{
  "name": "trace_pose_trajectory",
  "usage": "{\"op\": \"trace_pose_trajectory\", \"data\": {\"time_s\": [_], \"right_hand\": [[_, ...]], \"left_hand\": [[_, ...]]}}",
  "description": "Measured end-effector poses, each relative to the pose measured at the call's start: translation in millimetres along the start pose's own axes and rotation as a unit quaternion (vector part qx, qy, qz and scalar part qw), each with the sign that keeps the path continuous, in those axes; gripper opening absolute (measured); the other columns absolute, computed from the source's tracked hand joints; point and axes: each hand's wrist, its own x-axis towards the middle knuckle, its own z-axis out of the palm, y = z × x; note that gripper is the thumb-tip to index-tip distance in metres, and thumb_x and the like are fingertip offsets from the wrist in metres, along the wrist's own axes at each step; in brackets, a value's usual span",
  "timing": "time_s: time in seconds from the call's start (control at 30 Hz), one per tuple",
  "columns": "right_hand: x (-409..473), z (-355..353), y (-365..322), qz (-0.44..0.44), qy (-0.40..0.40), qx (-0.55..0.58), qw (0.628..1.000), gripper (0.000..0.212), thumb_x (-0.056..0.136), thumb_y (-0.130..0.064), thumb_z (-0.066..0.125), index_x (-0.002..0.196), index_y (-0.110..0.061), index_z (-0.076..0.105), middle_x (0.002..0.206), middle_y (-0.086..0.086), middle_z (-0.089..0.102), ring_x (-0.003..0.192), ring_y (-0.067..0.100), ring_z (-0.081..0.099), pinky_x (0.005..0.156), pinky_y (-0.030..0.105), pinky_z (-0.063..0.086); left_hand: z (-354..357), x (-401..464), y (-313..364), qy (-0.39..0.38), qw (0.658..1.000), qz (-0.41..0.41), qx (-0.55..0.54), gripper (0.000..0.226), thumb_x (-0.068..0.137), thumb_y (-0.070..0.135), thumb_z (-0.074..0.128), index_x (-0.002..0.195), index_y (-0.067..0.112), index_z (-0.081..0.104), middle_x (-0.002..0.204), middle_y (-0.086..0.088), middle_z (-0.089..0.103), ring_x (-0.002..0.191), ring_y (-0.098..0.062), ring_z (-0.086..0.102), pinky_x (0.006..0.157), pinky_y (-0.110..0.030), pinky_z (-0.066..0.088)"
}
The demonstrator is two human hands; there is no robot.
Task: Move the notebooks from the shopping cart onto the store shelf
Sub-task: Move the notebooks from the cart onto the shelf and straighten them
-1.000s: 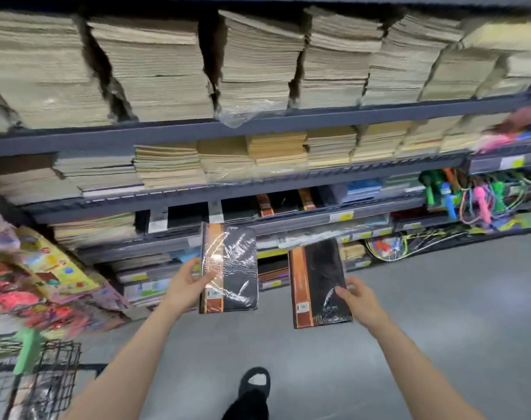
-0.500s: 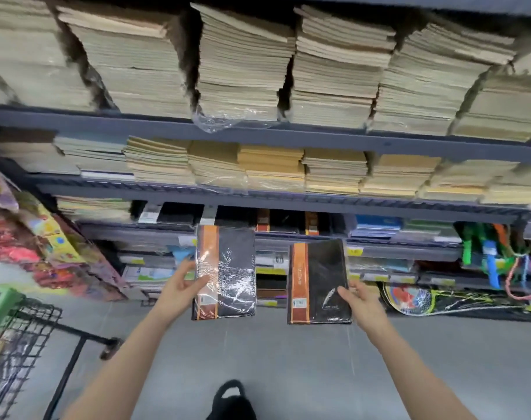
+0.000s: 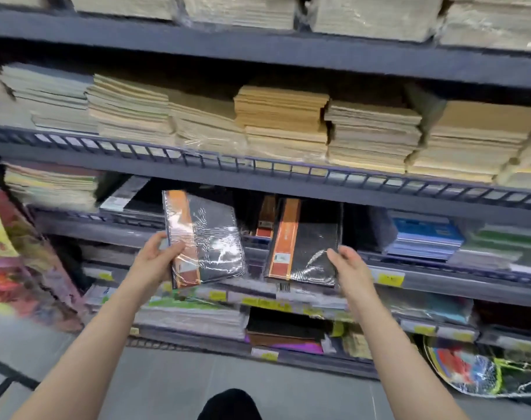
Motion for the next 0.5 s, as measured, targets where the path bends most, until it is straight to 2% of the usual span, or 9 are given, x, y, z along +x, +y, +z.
{"op": "trace_pose_trajectory", "data": {"time_s": [0.1,0.23,0.27,0.3,0.37,0.4,0.43,0.47,0.5], "right_hand": [[27.5,7.1,19.6,-0.05,0.011,-0.001,0.999,0.036,0.09,-0.028,0.055,0.12,-0.008,0.053,0.115,0.003,0.057,0.1,0.016,0.051,0.084,0.026,0.036],[42.5,9.6,31.2,-0.118,-0.011,0.034,0.992,0.02,0.091,-0.029,0.052,0.101,-0.013,0.058,0.096,0.005,0.063,0.083,0.016,0.057,0.07,0.021,0.045],[42.7,11.6,34.1,-0.132,-0.01,0.044,0.99,0.016,0.092,-0.029,0.052,0.096,-0.015,0.058,0.092,0.007,0.063,0.082,0.017,0.055,0.073,0.024,0.046],[42.1,14.3,35.5,-0.142,-0.005,0.047,0.989,0.016,0.092,-0.029,0.051,0.095,-0.015,0.058,0.094,0.013,0.063,0.09,0.027,0.06,0.081,0.031,0.047],[42.2,20.9,30.6,-0.127,0.012,0.041,0.991,0.025,0.093,-0.03,0.049,0.098,-0.007,0.057,0.095,0.026,0.059,0.097,0.039,0.055,0.088,0.047,0.047],[44.8,25.8,26.1,-0.122,0.015,0.038,0.992,0.027,0.093,-0.031,0.048,0.093,-0.005,0.055,0.079,0.029,0.053,0.073,0.041,0.053,0.078,0.046,0.049],[48.3,29.9,19.8,-0.123,0.014,0.037,0.992,0.026,0.093,-0.033,0.047,0.085,-0.009,0.051,0.062,0.02,0.042,0.054,0.033,0.042,0.063,0.037,0.047],[52.6,33.6,13.8,-0.125,0.018,0.03,0.992,0.026,0.092,-0.037,0.046,0.083,-0.014,0.049,0.058,0.008,0.037,0.049,0.022,0.034,0.054,0.029,0.039],[57.7,36.8,9.8,-0.132,0.027,0.01,0.991,0.027,0.09,-0.044,0.044,0.088,-0.018,0.051,0.065,0.002,0.043,0.053,0.017,0.037,0.055,0.025,0.037]], "left_hand": [[10.6,27.1,-16.0,-0.012,0.997,0.064,-0.03,0.009,0.092,0.016,0.053,0.1,0.019,0.053,0.084,-0.004,0.066,0.054,-0.003,0.063,0.046,-0.016,0.049],[15.1,50.1,-36.6,-0.023,0.99,0.133,-0.049,0.015,0.094,0.013,0.048,0.095,0.026,0.055,0.084,0.0,0.06,0.053,0.0,0.061,0.042,-0.015,0.045],[16.3,52.9,-41.0,-0.027,0.987,0.148,-0.049,0.015,0.094,0.014,0.048,0.097,0.027,0.055,0.083,0.001,0.059,0.052,0.0,0.06,0.04,-0.013,0.042],[16.2,55.5,-46.0,-0.029,0.985,0.159,-0.055,0.014,0.094,0.013,0.047,0.099,0.025,0.054,0.082,0.001,0.059,0.051,0.0,0.059,0.039,-0.013,0.041],[17.2,57.0,-51.3,-0.023,0.983,0.168,-0.076,0.013,0.094,0.012,0.046,0.103,0.02,0.052,0.077,0.004,0.061,0.05,0.001,0.059,0.037,-0.012,0.04],[16.0,57.0,-52.9,-0.021,0.982,0.169,-0.078,0.013,0.094,0.012,0.046,0.105,0.018,0.051,0.076,0.004,0.062,0.05,0.001,0.059,0.037,-0.012,0.04],[14.7,57.6,-53.4,-0.02,0.982,0.17,-0.079,0.014,0.094,0.012,0.047,0.106,0.018,0.051,0.078,0.004,0.063,0.051,0.0,0.06,0.038,-0.013,0.041],[14.0,56.2,-52.0,-0.02,0.982,0.171,-0.077,0.014,0.094,0.014,0.047,0.106,0.019,0.052,0.081,0.003,0.064,0.054,-0.001,0.061,0.041,-0.014,0.043],[12.8,55.9,-51.1,-0.021,0.982,0.17,-0.076,0.013,0.094,0.015,0.048,0.104,0.021,0.053,0.084,0.003,0.065,0.058,-0.003,0.063,0.046,-0.017,0.046]]}}
